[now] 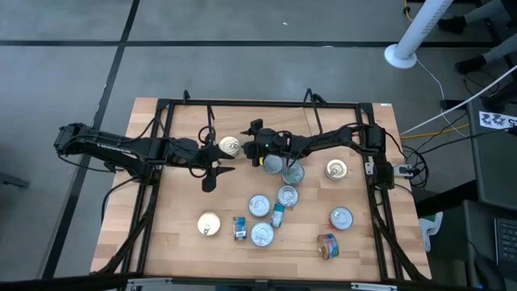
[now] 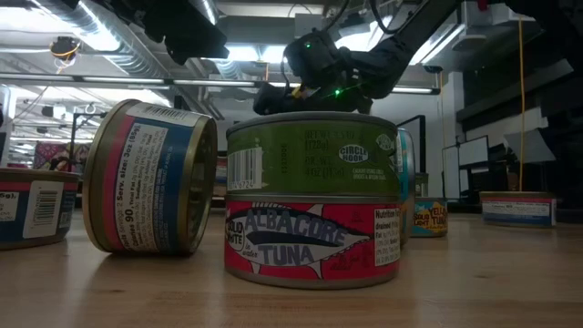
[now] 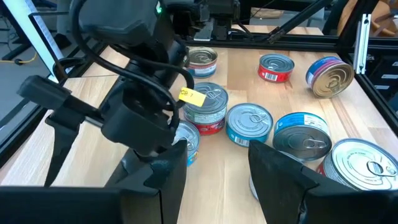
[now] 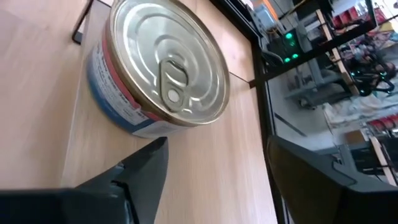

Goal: Stack canned seafood by type on shelf
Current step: Put the blue pink tuna can on the shelf, then stack the blue pink tuna can on top of the other blue tuna can on the shelf

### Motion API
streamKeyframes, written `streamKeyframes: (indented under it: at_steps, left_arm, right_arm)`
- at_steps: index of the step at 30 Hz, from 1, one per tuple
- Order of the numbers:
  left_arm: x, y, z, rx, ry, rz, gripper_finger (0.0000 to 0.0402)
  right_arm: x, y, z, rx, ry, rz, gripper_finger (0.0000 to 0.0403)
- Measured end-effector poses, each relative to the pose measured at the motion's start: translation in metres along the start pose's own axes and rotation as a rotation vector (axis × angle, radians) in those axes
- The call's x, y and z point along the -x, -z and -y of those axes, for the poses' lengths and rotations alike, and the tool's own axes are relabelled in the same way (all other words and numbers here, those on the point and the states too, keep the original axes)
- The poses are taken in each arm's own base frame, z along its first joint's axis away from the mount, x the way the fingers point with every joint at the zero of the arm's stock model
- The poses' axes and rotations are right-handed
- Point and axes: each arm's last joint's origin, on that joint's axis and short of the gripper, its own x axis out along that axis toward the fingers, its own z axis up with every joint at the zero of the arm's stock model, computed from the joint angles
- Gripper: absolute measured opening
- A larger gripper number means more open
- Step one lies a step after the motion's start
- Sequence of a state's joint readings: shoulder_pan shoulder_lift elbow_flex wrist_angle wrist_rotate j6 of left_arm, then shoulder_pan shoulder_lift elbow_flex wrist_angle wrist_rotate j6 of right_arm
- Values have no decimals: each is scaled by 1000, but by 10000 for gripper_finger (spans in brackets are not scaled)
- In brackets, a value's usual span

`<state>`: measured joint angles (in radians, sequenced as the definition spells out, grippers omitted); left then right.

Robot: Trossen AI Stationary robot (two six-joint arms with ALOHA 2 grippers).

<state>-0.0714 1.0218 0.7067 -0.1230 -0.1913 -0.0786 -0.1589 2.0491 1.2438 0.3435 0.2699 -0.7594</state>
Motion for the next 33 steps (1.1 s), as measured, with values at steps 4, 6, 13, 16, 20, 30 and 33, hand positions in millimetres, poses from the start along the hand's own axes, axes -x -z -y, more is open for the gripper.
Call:
streamKeyframes:
  at_steps: [4, 6, 13, 16, 20, 30, 33]
  left_arm:
    - [0, -1, 0, 2, 1, 7, 166]
    - [0, -2, 1, 6, 5, 18, 166]
    - [5, -2, 22, 13, 101, 40, 166]
    - [10, 1, 38, 0, 169, 22, 166]
    - [15, 7, 60, 27, 245, 1, 166]
    - [3, 36, 106, 118, 277, -153, 166]
    - [-2, 41, 109, 301, 256, -201, 166]
  right_arm:
    - [0, 1, 1, -20, 44, -41, 273]
    - [0, 1, 1, -29, 71, -65, 273]
    - [1, 3, 3, -40, 136, -131, 273]
    - [1, 5, 3, -91, 157, -160, 273]
    - [1, 8, 0, -131, 146, -192, 273]
    - [10, -8, -24, -97, 85, -187, 273]
    - [14, -16, -32, -62, 76, -175, 273]
